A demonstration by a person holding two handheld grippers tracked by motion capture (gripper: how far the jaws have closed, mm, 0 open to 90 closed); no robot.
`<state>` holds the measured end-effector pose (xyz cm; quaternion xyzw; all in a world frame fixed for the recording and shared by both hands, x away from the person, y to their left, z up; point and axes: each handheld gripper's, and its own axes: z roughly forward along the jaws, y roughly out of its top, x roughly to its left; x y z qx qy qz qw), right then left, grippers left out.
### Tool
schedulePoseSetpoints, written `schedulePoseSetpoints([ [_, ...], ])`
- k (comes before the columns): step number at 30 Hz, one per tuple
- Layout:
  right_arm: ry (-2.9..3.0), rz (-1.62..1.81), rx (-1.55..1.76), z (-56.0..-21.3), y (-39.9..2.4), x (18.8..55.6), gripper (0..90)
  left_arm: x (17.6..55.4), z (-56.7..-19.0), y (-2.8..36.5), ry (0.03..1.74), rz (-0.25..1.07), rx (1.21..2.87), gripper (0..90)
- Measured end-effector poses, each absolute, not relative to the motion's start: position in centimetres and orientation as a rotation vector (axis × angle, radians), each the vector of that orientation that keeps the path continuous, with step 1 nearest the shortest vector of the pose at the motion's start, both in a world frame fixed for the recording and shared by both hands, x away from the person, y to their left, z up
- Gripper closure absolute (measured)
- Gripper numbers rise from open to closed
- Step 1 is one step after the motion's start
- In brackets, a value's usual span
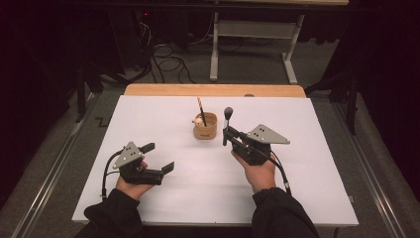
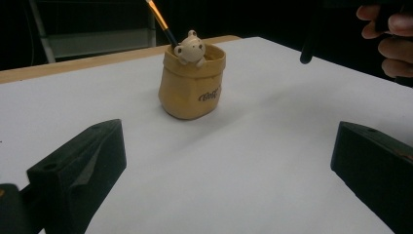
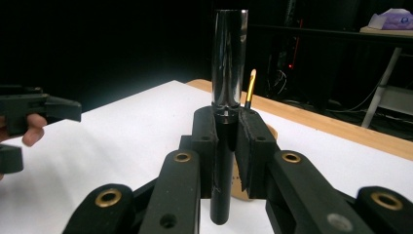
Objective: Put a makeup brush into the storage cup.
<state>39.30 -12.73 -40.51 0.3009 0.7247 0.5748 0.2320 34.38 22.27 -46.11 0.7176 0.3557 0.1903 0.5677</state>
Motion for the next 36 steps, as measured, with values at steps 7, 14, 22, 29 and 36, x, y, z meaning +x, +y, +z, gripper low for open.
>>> schedulePoseSetpoints([
  [7, 1.987, 1.569, 0.829, -40.1, -12.1, 40.5, 80.7, 34.4, -46.1, 22.2, 0.831, 0.445, 1.685, 0.3],
  [14, 1.985, 1.576, 0.831, -39.5, -11.0, 41.4, 80.7, 34.4, -46.1, 22.3, 0.836, 0.444, 1.682, 0.3],
  [22, 1.984, 1.565, 0.833, -39.0, -9.9, 42.7, 80.7, 34.4, -46.1, 22.3, 0.833, 0.444, 1.677, 0.3],
  [29, 1.979, 1.547, 0.84, -38.9, -9.3, 43.9, 80.7, 34.4, -46.0, 22.4, 0.833, 0.448, 1.674, 0.3],
  [36, 1.978, 1.52, 0.867, -39.2, -8.8, 45.1, 80.7, 34.4, -46.0, 22.4, 0.837, 0.447, 1.67, 0.3],
])
